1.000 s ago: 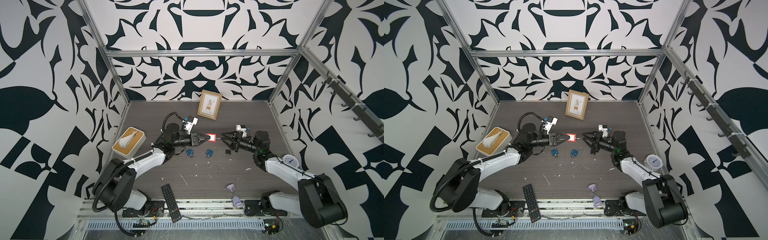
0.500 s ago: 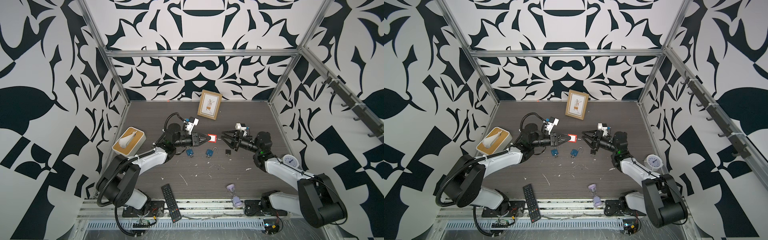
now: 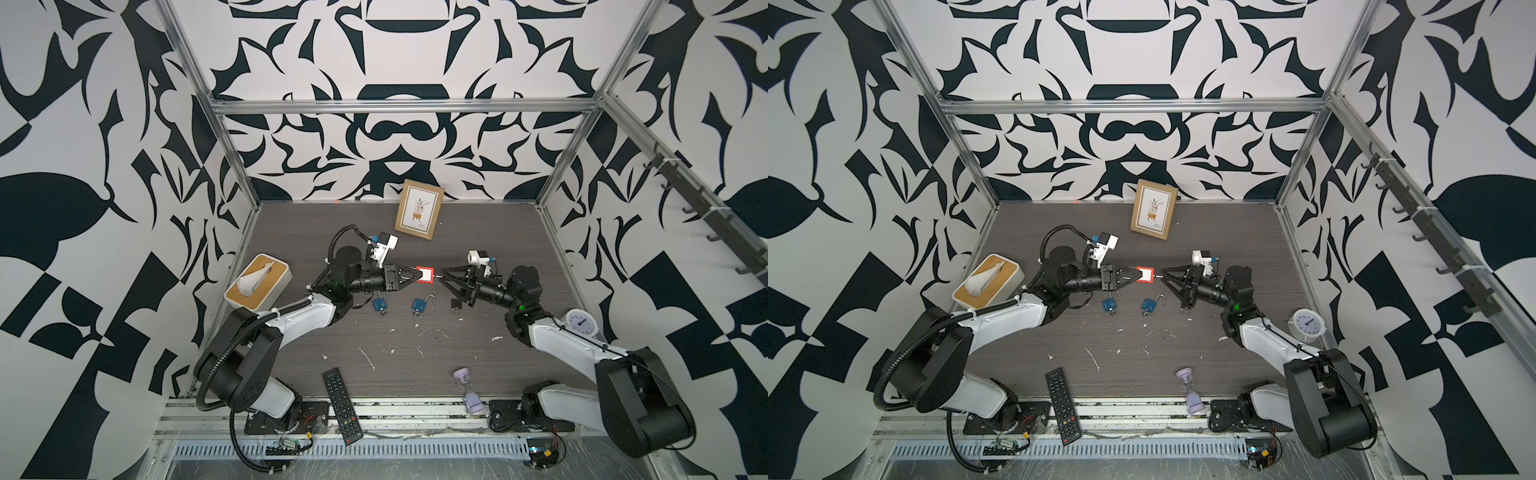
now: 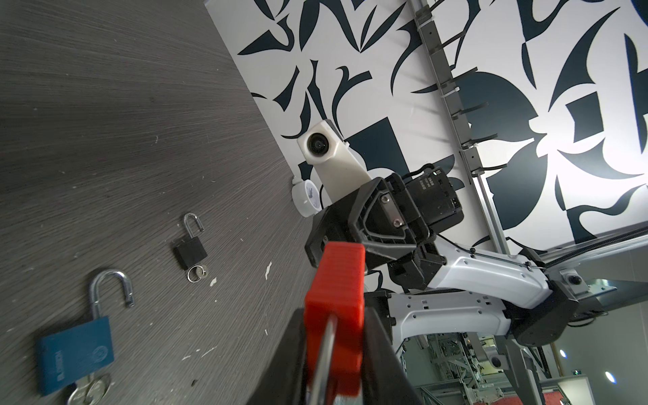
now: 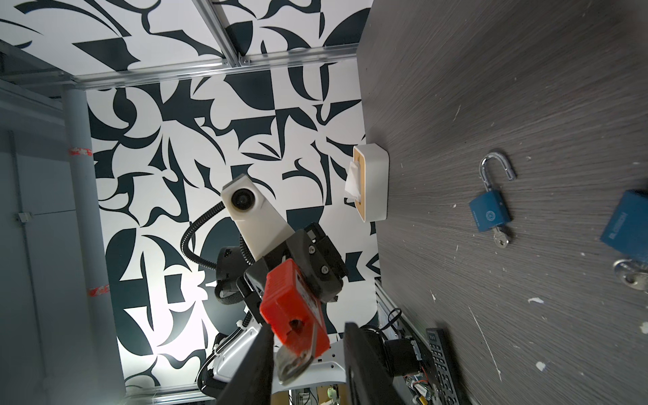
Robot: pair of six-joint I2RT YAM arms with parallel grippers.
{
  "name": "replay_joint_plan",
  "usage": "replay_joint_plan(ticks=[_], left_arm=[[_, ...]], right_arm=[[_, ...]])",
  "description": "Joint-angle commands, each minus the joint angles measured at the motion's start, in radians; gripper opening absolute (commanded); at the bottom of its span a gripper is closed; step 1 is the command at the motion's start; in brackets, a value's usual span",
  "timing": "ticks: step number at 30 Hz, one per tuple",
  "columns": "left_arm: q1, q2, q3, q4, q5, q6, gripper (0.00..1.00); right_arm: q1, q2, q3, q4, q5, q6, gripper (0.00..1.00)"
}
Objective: Lock with the key
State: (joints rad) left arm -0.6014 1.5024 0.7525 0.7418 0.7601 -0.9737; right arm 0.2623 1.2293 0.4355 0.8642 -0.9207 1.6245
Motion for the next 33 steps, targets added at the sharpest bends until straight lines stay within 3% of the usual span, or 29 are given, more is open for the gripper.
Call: replay_joint_plan(ticks=[1, 11, 20, 33], left_arm=[[0.003, 0.019, 0.038, 0.056, 0.01, -0.01, 0.0], [0.002, 0.031, 0.041, 0.053, 0.019, -0.018, 0.0], [0.012, 0.052, 0.071, 0.046, 0.053, -0.107, 0.0], [0.018, 0.063, 0.096, 0.03, 0.112, -0.23, 0.0]], right_arm=[[0.011, -0.022, 0.025, 0.043, -0.016, -0.018, 0.33], [0.014, -0.016, 0.028, 0.059, -0.033, -0.03, 0.22], [0.014, -0.024, 0.022, 0.071, -0.072, -0.094, 0.16], [0.013, -0.123, 0.041, -0.154, -0.066, -0.341, 0.16]])
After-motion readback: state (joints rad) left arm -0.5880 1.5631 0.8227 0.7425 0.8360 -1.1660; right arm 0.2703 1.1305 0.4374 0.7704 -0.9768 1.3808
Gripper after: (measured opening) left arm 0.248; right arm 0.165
